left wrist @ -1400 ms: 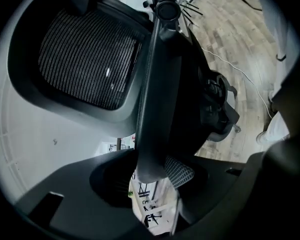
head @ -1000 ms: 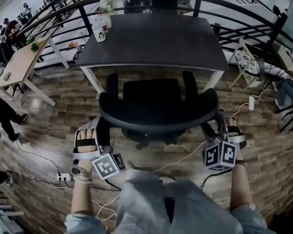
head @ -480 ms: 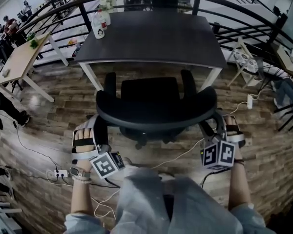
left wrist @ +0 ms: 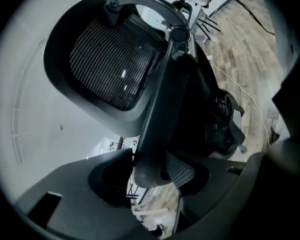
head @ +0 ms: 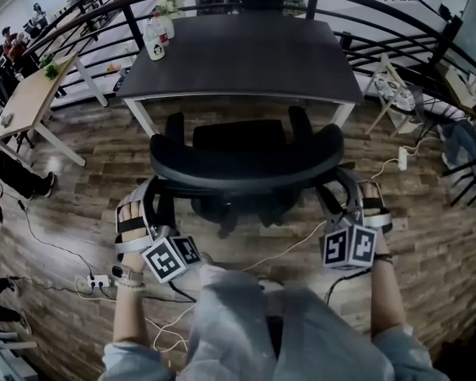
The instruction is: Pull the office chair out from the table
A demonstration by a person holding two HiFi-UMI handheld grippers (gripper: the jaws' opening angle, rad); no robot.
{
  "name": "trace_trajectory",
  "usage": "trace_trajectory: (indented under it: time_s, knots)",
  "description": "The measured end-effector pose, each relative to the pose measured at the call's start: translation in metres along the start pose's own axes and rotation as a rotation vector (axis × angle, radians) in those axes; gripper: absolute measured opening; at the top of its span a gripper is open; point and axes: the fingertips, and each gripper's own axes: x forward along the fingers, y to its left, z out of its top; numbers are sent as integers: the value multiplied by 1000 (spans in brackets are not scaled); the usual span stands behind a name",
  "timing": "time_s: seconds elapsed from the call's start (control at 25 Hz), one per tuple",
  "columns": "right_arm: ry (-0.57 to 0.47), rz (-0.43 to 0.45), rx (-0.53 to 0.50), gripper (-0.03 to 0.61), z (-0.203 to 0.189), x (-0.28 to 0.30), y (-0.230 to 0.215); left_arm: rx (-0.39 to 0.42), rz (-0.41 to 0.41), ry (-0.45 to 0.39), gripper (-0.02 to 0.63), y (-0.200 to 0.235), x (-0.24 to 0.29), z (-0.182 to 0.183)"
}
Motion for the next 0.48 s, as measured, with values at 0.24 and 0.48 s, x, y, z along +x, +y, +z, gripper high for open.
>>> trace_trajectory:
  time_s: [0.24, 0.48]
  knots:
    - [-92, 13, 188, 215, 17, -20, 1, -163, -21, -59, 218, 2, -23, 16]
    - [-224, 48, 495, 166, 47, -40, 1, -403, -66, -154, 201, 7, -47, 50]
